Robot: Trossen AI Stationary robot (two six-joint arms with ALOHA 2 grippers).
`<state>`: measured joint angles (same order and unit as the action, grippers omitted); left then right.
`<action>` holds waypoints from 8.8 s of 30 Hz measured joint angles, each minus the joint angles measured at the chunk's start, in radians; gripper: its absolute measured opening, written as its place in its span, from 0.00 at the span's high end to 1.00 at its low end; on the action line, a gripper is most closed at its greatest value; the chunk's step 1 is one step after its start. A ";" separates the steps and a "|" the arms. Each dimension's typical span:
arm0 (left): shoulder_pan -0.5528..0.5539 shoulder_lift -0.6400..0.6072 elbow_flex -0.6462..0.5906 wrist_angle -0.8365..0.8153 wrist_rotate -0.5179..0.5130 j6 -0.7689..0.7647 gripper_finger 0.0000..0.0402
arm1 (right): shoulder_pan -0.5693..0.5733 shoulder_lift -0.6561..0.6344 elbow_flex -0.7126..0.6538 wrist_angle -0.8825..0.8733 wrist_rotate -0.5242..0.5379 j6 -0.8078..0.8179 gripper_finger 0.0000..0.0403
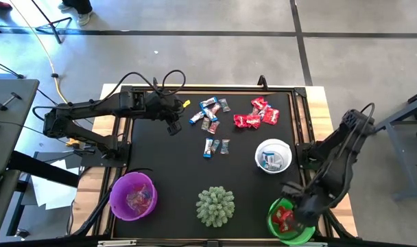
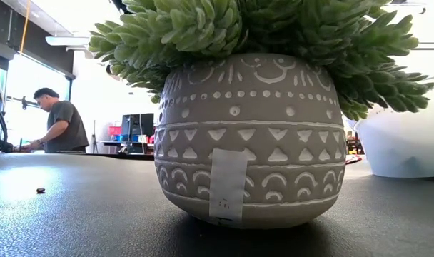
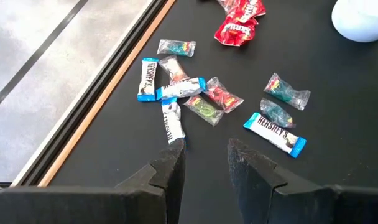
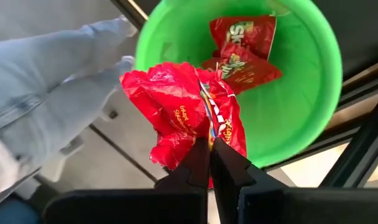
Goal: Sort candy
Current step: Put the red candy wrapper into the green bucket
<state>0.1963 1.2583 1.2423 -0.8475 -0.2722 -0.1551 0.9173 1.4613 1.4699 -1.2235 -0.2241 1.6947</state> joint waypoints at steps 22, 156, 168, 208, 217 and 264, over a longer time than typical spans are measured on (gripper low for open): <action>0.000 0.000 0.000 0.020 0.001 -0.024 0.74 | -0.022 0.064 0.002 -0.043 0.040 0.006 0.74; 0.615 0.000 0.011 0.468 0.230 0.026 0.74 | -1.831 0.134 -0.632 0.496 0.423 -1.213 0.99; 0.615 0.000 0.011 0.468 0.229 -0.001 0.74 | -1.831 0.135 -0.607 0.505 0.316 -1.223 0.88; 0.565 0.000 0.011 0.449 0.273 -0.036 0.74 | -1.821 0.298 -0.497 0.434 0.344 -1.362 0.48; 0.554 0.000 0.011 0.449 0.273 -0.035 0.74 | -1.814 0.302 -0.498 0.431 0.317 -1.306 0.59; 0.554 0.000 0.011 0.448 0.272 -0.033 0.74 | -1.813 0.133 -0.504 0.414 0.171 -1.152 1.00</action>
<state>0.7506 1.2579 1.2528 -0.3992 0.0002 -0.1883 -0.8955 1.5946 0.9657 -0.8097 -0.0532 0.5430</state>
